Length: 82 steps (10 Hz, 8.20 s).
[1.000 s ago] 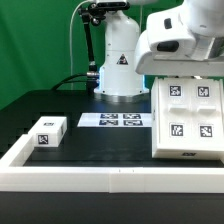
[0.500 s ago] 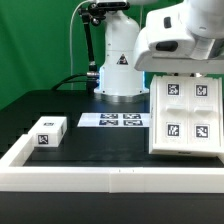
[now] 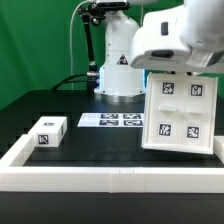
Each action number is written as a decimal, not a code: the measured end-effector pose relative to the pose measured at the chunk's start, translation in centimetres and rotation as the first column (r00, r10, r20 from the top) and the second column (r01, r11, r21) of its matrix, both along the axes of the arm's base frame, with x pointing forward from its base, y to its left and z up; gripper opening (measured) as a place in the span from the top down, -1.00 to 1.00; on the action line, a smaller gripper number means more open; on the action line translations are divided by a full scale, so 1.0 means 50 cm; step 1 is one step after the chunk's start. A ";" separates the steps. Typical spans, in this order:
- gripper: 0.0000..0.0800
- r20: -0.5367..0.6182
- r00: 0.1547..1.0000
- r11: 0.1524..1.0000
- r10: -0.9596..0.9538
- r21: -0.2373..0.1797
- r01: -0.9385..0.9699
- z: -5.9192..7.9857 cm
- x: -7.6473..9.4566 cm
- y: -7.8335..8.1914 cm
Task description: Assemble cabinet
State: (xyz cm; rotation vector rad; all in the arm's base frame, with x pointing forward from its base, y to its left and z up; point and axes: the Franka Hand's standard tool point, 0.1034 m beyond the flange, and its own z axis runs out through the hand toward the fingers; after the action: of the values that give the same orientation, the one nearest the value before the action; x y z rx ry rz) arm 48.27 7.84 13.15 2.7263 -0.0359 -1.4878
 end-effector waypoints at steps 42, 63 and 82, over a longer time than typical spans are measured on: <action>-0.99 0.544 0.829 0.986 0.130 0.018 -0.167 -0.064 -0.165 -0.011; -0.99 0.671 0.725 0.961 0.155 0.068 -0.268 -0.135 -0.124 -0.327; -0.91 0.718 0.672 0.971 0.179 -0.017 -0.240 -0.244 -0.139 -0.511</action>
Offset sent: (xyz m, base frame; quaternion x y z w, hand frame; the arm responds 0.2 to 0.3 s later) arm 0.0036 -0.0035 -0.0033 0.0227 -0.0362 -0.0294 0.9987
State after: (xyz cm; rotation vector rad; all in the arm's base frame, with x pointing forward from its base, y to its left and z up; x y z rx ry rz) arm 41.31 -17.71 0.94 3.0470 0.3137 -0.2935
